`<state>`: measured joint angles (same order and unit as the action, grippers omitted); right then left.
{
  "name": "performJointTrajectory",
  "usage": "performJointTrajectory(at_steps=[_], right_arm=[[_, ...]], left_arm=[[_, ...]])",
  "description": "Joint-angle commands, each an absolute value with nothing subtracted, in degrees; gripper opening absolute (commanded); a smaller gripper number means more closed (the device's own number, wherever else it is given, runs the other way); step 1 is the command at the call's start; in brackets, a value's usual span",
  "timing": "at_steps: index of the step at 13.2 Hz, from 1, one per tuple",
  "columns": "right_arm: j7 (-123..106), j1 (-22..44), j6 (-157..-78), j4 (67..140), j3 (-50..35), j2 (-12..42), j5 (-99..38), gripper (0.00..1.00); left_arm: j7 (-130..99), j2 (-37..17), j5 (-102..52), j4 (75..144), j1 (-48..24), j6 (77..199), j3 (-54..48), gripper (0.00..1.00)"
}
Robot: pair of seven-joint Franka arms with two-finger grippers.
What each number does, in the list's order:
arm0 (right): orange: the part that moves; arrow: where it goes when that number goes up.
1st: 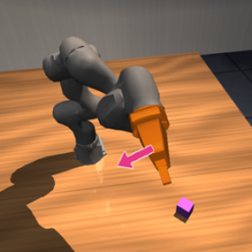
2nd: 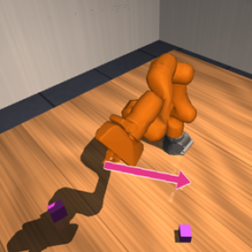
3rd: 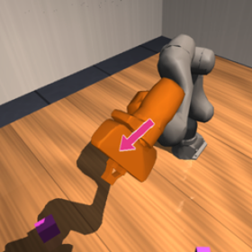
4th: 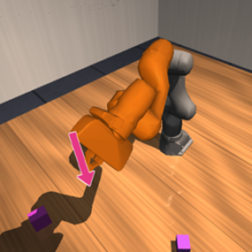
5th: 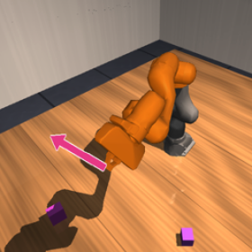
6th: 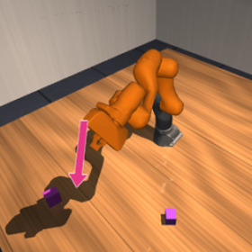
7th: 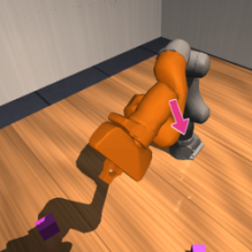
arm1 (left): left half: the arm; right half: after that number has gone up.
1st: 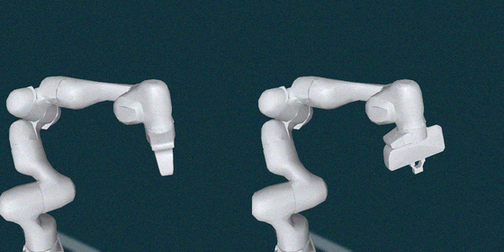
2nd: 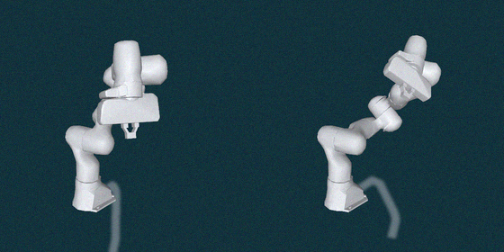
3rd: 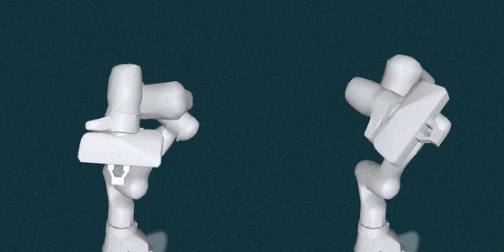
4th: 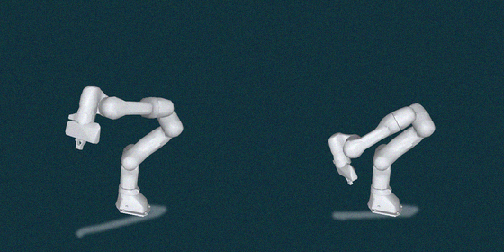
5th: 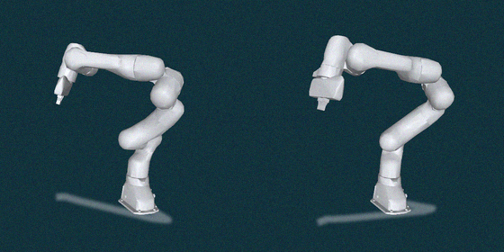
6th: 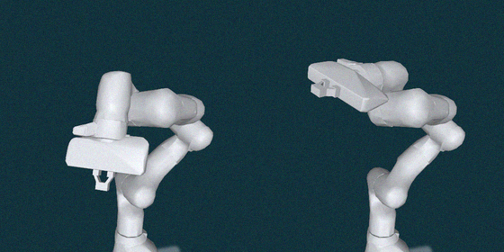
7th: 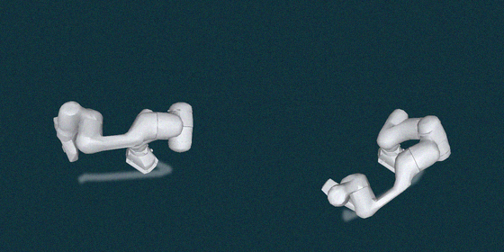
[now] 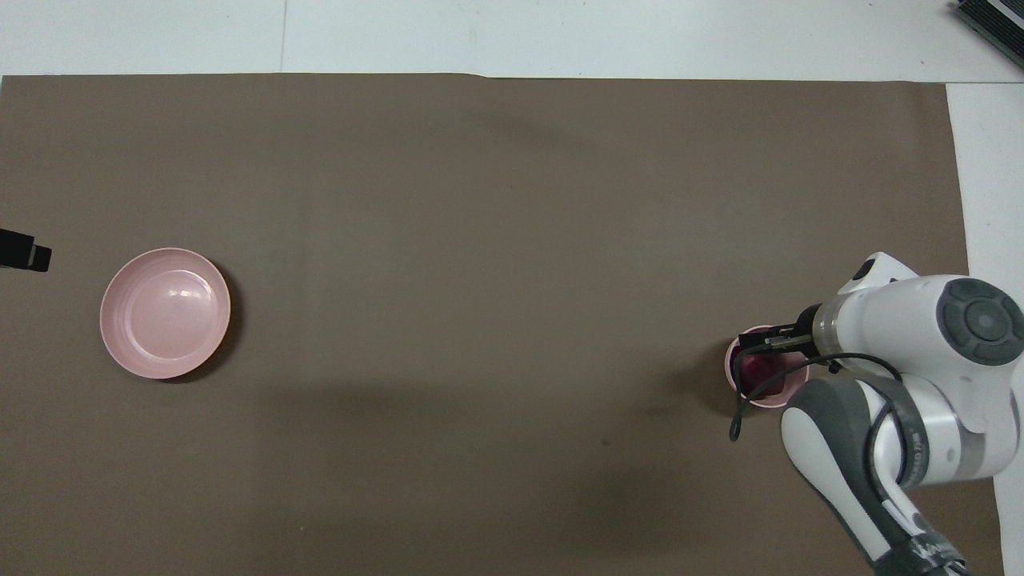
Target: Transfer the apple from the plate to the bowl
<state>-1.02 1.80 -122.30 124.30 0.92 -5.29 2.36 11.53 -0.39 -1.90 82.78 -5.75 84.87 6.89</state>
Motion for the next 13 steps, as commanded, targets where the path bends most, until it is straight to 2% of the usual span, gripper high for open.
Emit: performJointTrajectory(at_steps=[1, 4, 9, 11, 13], right_arm=[[2.7, 0.0, -113.3, 113.5, 0.4, -1.9, 2.4, 1.0], [3.3, -1.3, -100.8, 100.6, 0.5, 1.7, 0.2, 1.0], [3.4, -1.3, -87.4, 89.0, 0.4, 1.7, 1.1, 1.0], [3.4, -1.4, -83.9, 85.5, 0.4, 1.8, 0.7, 1.0], [3.3, -1.2, -84.5, 85.4, 0.4, 1.6, 0.2, 1.0]], left_arm=[[11.9, 0.8, -1.1, 83.8, -5.3, 84.5, 6.4, 1.0], [11.9, 0.8, -1.1, 83.8, -5.3, 84.5, 6.4, 1.0], [11.9, 0.8, -1.1, 83.8, -5.3, 84.5, 6.4, 1.0], [11.9, 0.8, -1.1, 83.8, -5.3, 84.5, 6.4, 1.0], [11.9, 0.8, -1.1, 83.8, -5.3, 84.5, 6.4, 1.0]])
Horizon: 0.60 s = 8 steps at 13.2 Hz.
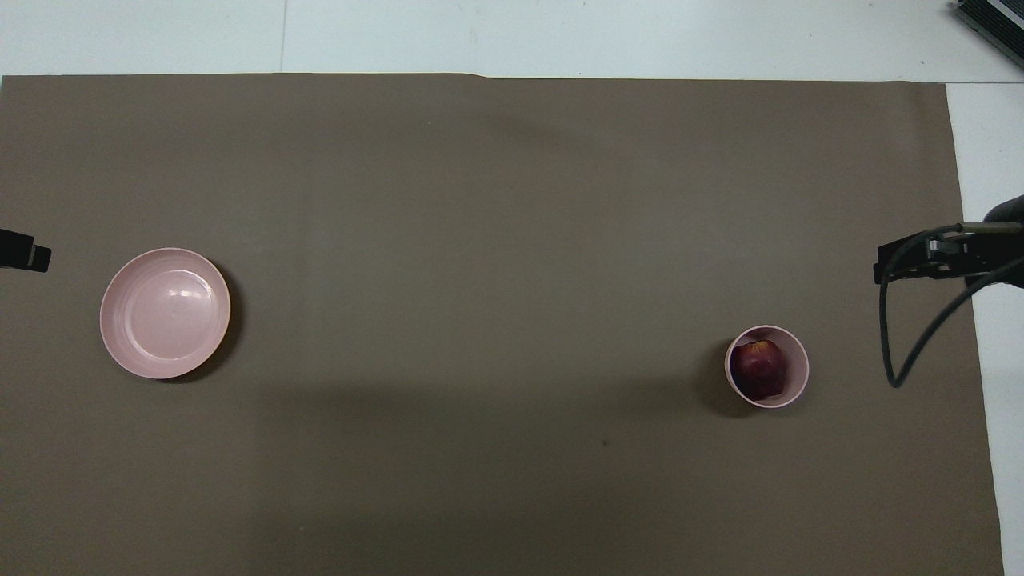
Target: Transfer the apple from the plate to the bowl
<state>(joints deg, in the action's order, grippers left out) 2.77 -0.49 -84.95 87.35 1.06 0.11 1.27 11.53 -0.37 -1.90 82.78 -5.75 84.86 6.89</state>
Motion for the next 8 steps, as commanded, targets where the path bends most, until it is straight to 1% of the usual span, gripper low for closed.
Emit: performJointTrajectory(at_steps=[1, 8], right_arm=[[2.9, -1.1, -85.2, 86.4, 0.4, 0.9, 0.3, 1.0], [3.4, -1.0, -85.5, 87.4, 0.4, 0.4, 0.2, 1.0]], left_arm=[[11.9, 0.8, -1.1, 83.8, -5.3, 84.5, 6.4, 1.0], [11.9, 0.7, -1.1, 83.8, -5.3, 85.0, 6.4, 1.0]])
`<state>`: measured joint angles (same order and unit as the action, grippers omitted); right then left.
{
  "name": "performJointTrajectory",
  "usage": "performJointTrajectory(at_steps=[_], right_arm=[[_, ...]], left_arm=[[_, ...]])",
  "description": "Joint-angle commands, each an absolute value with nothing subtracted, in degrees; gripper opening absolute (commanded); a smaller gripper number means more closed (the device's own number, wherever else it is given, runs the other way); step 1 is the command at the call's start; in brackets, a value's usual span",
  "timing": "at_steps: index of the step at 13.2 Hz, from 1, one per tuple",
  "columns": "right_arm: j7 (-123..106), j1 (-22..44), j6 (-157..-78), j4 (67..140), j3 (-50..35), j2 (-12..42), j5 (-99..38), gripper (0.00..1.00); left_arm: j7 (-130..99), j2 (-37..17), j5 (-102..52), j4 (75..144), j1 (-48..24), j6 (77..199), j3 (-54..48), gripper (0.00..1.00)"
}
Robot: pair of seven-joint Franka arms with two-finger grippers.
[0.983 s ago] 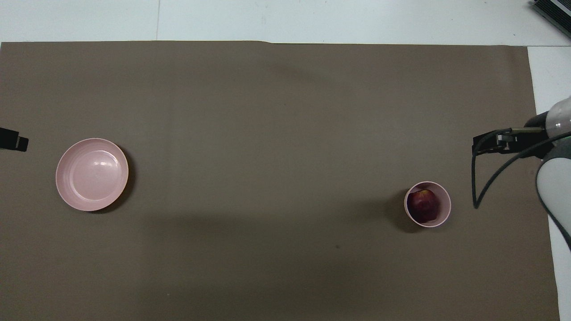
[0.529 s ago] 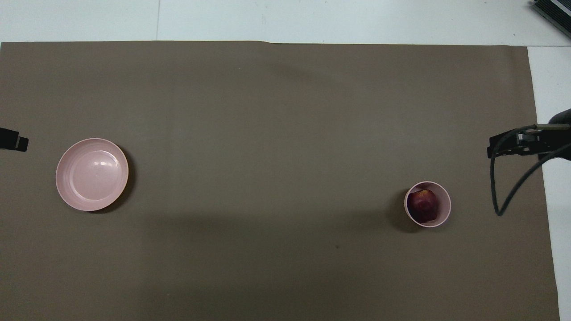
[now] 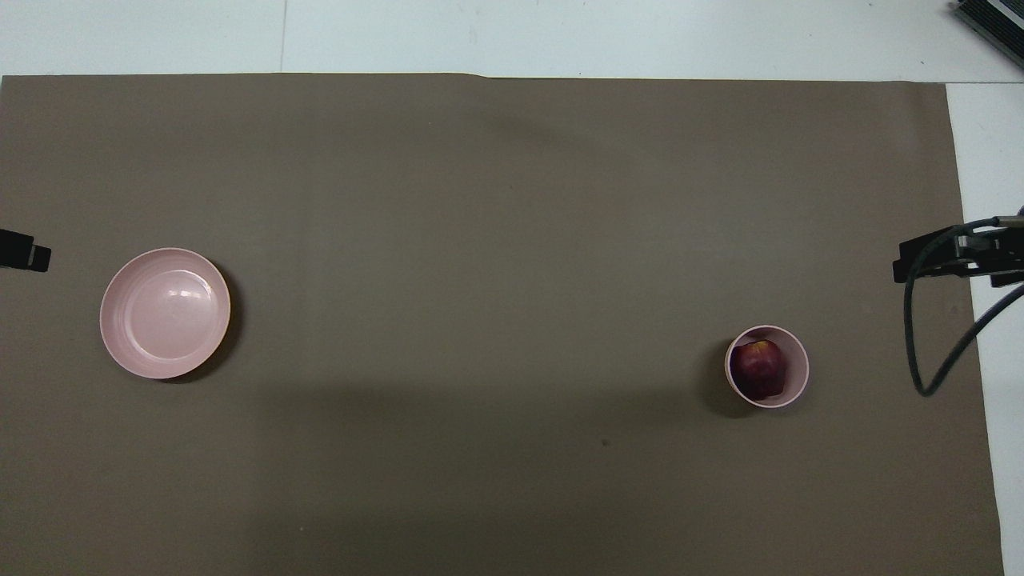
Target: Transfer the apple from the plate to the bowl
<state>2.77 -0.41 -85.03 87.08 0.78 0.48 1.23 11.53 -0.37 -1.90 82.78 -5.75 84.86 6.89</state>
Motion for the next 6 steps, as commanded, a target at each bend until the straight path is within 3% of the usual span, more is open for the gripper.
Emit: performJointTrajectory(at_steps=[1, 6], right_arm=[[3.3, -1.1, -85.5, 87.4, 0.4, 0.4, 0.1, 1.0], [3.5, -1.0, -85.6, 89.0, 0.4, -0.5, 0.1, 1.0]], left_arm=[[12.0, 0.8, -1.1, 83.8, -5.3, 84.6, 6.4, 1.0], [11.9, 0.8, -1.1, 83.8, -5.2, 84.5, 6.4, 1.0]])
